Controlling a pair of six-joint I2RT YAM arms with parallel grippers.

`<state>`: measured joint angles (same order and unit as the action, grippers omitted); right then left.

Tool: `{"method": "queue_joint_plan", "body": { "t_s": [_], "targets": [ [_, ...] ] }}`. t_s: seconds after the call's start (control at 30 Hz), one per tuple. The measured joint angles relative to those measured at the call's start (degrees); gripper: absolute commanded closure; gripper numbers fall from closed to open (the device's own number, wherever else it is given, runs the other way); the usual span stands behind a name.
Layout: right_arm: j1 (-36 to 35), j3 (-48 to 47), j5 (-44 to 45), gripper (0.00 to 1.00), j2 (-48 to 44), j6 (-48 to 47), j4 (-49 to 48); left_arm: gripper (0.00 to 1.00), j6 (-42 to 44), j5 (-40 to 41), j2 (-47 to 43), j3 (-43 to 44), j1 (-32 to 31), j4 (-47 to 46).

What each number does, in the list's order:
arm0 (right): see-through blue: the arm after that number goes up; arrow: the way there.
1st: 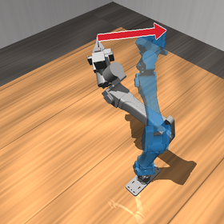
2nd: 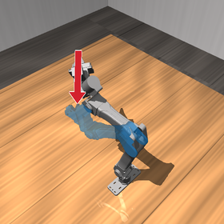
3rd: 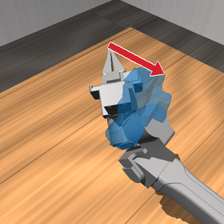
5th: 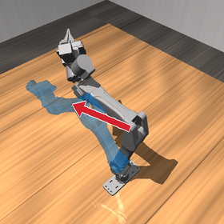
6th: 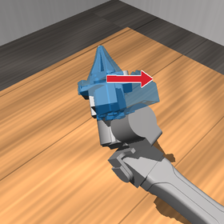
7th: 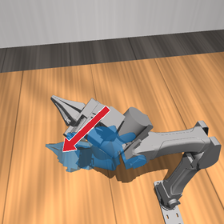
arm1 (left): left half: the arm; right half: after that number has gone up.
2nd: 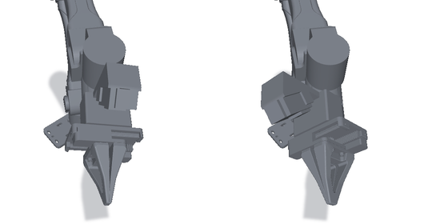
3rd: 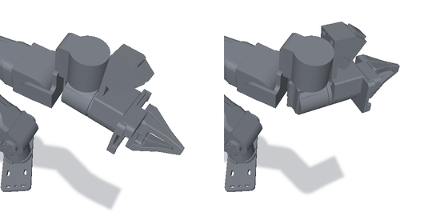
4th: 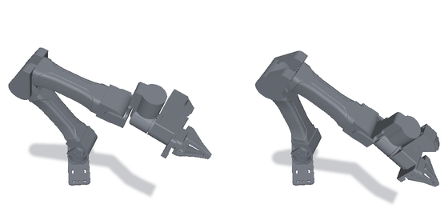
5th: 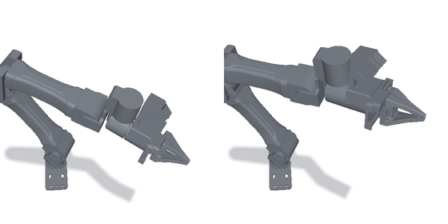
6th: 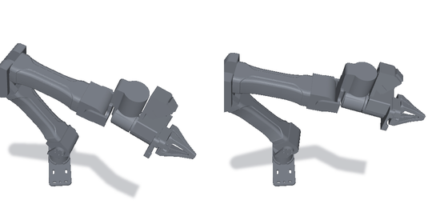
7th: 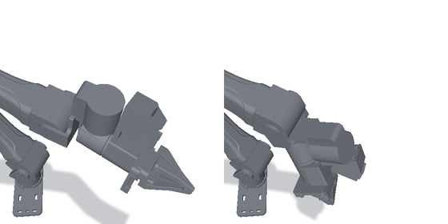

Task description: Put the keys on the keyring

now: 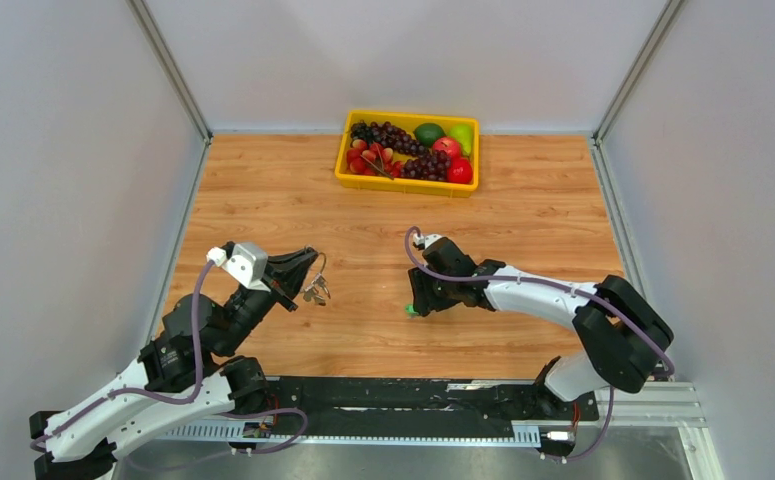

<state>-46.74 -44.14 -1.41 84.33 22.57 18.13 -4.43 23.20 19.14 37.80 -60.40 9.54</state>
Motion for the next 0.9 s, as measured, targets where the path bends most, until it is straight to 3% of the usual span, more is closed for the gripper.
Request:
{"method": "queue_joint_plan", "body": {
  "t_s": [0.53, 0.9],
  "targets": [
    [1.55, 3.45, -4.37, 0.51, 1.14, -1.05, -6.03, 1.0, 0.0, -0.15, 0.48, 0.0, 0.0, 0.11],
    [1.57, 6.43, -5.14, 0.7, -1.38, -0.13, -6.73, 1.0, 0.02, -0.13, 0.92, 0.0, 0.0, 0.09]
  ]
}}
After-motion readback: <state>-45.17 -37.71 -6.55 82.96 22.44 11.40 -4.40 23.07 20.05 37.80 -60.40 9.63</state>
